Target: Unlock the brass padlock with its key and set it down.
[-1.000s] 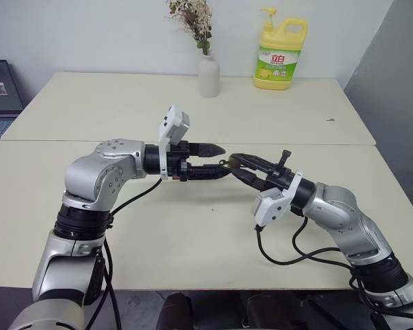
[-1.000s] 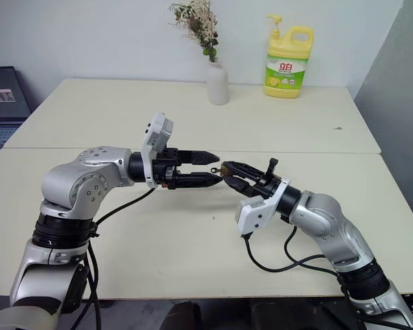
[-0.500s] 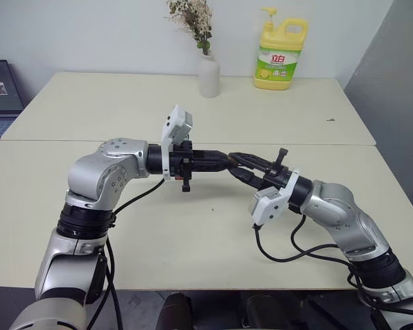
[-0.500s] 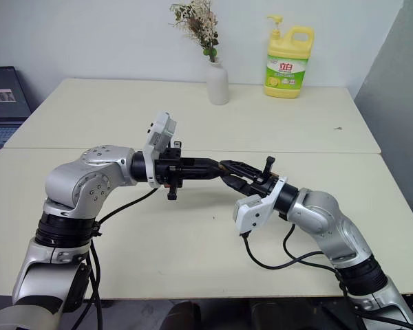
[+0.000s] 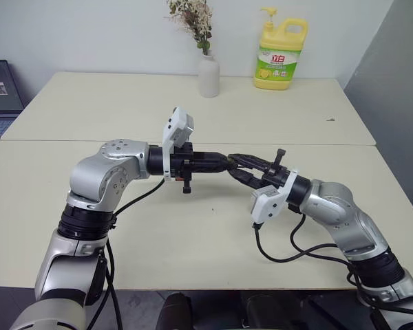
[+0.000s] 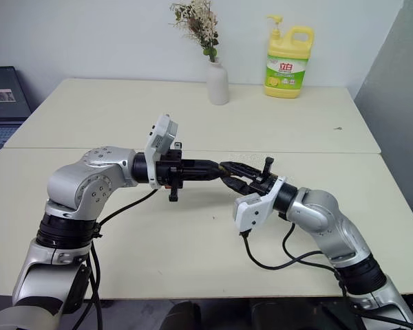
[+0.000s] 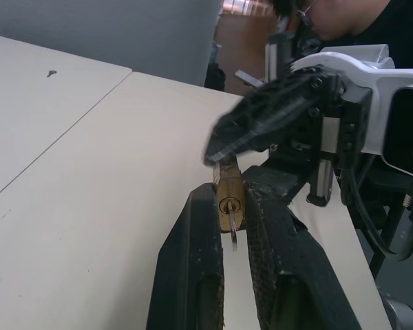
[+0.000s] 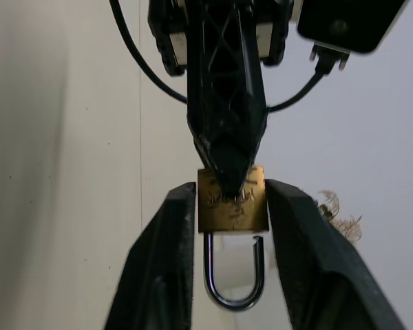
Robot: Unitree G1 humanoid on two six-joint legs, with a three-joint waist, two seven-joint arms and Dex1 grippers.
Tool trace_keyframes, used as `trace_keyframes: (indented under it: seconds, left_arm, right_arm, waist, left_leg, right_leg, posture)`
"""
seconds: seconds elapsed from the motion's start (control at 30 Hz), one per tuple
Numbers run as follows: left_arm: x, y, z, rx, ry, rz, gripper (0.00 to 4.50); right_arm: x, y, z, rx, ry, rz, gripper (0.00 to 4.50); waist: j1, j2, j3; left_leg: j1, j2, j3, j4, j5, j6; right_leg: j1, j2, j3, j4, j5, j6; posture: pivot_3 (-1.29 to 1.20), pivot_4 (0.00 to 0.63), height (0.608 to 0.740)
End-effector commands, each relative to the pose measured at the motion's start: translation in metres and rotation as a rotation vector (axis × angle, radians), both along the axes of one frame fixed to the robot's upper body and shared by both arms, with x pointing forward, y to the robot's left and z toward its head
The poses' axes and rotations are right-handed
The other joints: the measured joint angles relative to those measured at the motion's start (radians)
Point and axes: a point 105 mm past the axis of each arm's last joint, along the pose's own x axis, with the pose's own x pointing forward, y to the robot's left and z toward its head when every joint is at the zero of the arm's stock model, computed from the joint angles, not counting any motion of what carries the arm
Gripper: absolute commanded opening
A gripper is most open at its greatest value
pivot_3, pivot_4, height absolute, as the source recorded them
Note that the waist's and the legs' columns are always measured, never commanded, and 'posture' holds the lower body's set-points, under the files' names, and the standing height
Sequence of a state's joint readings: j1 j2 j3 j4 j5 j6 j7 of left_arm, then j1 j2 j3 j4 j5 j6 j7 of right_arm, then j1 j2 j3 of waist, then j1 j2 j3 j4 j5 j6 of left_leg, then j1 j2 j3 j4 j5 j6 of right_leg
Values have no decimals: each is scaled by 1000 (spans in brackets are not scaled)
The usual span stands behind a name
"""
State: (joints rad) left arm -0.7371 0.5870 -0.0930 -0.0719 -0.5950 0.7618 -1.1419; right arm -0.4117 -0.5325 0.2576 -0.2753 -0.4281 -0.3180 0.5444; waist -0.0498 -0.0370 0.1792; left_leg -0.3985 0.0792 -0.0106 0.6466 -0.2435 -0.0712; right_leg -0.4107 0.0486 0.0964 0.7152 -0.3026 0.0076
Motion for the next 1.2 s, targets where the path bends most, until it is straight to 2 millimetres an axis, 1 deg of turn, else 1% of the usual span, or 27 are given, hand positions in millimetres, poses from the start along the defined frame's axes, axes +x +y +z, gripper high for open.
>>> trace_keyframes:
  seconds: [0.03, 0.07, 0.23, 0.33, 0.4, 0.43, 0.5, 0.6, 0.67, 0.7, 0.9, 1.2]
  left_arm:
    - [-3, 1, 9, -13, -54, -10, 145]
    - [-2, 2, 9, -15, -55, -8, 145]
    - [2, 6, 11, -31, -58, 6, 145]
    - [4, 6, 11, -29, -65, 4, 145]
    - [4, 6, 11, -25, -67, -4, 145]
    - [4, 6, 10, -21, -69, -8, 145]
    - [4, 6, 10, -14, -73, -14, 145]
    - [1, 4, 10, -14, -71, -36, 145]
    - [-1, 3, 10, -9, -72, -50, 145]
    - [-2, 3, 10, -6, -73, -54, 145]
    - [-6, 3, 10, 8, -77, -72, 145]
    - [-12, 5, 10, 5, -54, -93, 145]
  right_arm:
    - [-1, -15, 1, -29, 21, -40, 3132]
    - [1, -25, -4, -47, 51, -72, 3411]
    - [-7, -50, -9, -64, 124, -114, 3440]
    - [-16, -55, -4, -36, 145, -96, 3440]
    - [-25, -51, 3, 9, 160, -40, 3079]
    - [-29, -48, 7, 26, 159, -14, 2822]
    - [-32, -44, 12, 46, 159, 14, 2108]
    - [-31, -38, 23, 101, 150, 32, 964]
    - [-28, -34, 25, 109, 151, 40, 261]
    - [-27, -32, 26, 106, 151, 46, 0]
    - [-25, -23, 27, 101, 157, 73, 0]
    - [-26, -19, 21, 86, 173, 102, 0]
  waist:
    - [1, 0, 0]
    - [2, 0, 0]
    - [12, 0, 0]
    - [11, 0, 0]
    - [9, 0, 0]
    - [8, 0, 0]
    - [8, 0, 0]
    - [8, 0, 0]
    - [9, 0, 0]
    - [9, 0, 0]
    - [10, 0, 0]
    - [11, 0, 0]
  left_leg:
    - [0, 0, 0, 0, 0, 0]
    - [0, 0, 0, 0, 0, 0]
    - [0, 0, 0, 0, 0, 0]
    - [0, 0, 0, 0, 0, 0]
    - [0, 0, 0, 0, 0, 0]
    - [1, 0, 0, 0, 0, 0]
    - [1, 0, -1, 0, 0, 0]
    - [1, 0, -1, 0, 0, 0]
    - [1, 0, -1, 0, 0, 0]
    - [0, 0, -1, 0, 0, 0]
    - [0, 0, -1, 0, 0, 0]
    - [0, 0, -1, 0, 0, 0]
  right_leg:
    - [0, 0, 0, 0, 0, 0]
    - [0, 0, 0, 0, 0, 0]
    - [0, 0, 0, -1, 0, 0]
    - [0, 0, 0, -1, 0, 0]
    - [0, 0, 0, -1, 0, 0]
    - [0, 0, 0, -1, 0, 0]
    - [1, 0, 0, -1, 0, 0]
    - [1, 0, 0, -1, 0, 1]
    - [1, 0, 0, -1, 0, 1]
    - [1, 0, -1, -1, 0, 1]
    - [1, 0, -1, -1, 0, 0]
    - [1, 0, -1, -1, 0, 0]
  posture:
    - [0, 150, 740]
    - [0, 150, 740]
    - [0, 150, 740]
    - [0, 150, 740]
    - [0, 150, 740]
    - [0, 150, 740]
    - [0, 150, 740]
    - [0, 150, 740]
    - [0, 150, 740]
    - [0, 150, 740]
    - [0, 150, 740]
    - [0, 150, 740]
